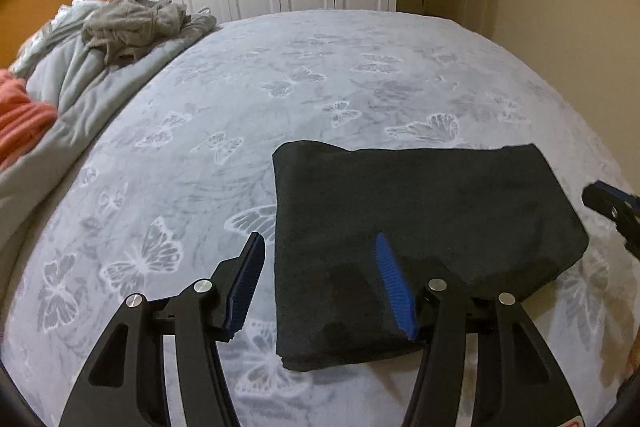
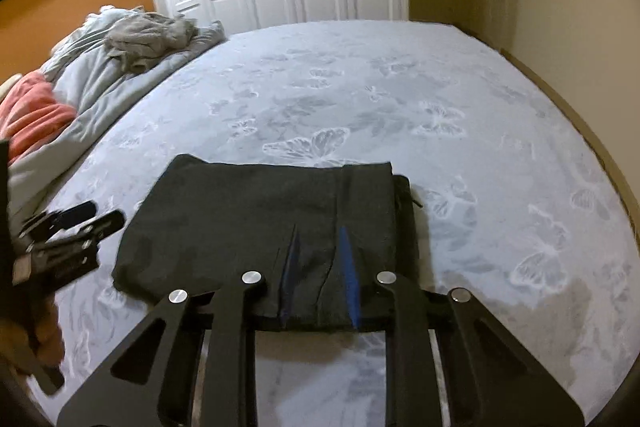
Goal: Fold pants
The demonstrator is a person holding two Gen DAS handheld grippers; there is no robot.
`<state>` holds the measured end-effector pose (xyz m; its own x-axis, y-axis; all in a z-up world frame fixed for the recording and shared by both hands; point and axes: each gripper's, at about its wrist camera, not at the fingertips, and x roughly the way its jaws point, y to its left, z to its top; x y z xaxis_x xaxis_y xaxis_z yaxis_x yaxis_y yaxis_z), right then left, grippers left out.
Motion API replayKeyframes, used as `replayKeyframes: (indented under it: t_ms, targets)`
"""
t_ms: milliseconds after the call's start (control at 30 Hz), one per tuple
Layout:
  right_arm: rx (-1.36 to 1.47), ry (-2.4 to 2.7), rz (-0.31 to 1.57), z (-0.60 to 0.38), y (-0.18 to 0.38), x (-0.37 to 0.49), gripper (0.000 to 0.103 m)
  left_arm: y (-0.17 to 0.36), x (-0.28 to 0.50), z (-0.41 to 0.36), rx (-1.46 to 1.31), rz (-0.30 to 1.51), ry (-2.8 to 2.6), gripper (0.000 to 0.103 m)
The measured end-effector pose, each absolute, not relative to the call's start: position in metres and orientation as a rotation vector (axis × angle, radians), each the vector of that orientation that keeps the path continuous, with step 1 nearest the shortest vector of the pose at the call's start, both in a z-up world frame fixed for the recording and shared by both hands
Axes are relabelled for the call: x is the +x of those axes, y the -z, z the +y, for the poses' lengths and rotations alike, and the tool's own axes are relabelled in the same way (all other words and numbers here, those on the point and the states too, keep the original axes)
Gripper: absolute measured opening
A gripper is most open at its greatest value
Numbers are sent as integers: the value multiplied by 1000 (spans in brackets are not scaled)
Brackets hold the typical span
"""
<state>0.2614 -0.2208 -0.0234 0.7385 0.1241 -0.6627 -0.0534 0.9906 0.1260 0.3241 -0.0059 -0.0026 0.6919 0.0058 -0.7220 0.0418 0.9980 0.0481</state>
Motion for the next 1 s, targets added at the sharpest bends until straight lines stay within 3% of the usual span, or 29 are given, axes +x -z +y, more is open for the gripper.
replayKeyframes:
  t_ms: [200,500,567,600,700,733,833,933,1000]
  targets:
    - [228,-17,805,-257,51,266,22,14,329,-4,53,827,29,56]
    - [127,-70,825,-232,56,262,22,22,329,-5,59,846,29,56]
    - [76,-35,938,-230,87,265,23,29,327,0,57,866,35,58]
    - [47,-46,879,-229,92,255,24,33,327,5,53,881,38,64]
    - [24,-48,894,-227,81,244,26,46,329,26,-23,942,57,65]
    - [45,-50,894,-229,76,242,31,50,329,37,-88,968,69,67]
    - [129,19,833,-250,58,243,81,61,328,62,-282,995,92,72]
    - [172,11,924,-259,74,260,83,76,333,73,-420,1030,96,75]
    - [238,-17,1007,-261,99,274,77,82,338,74,-473,995,86,73]
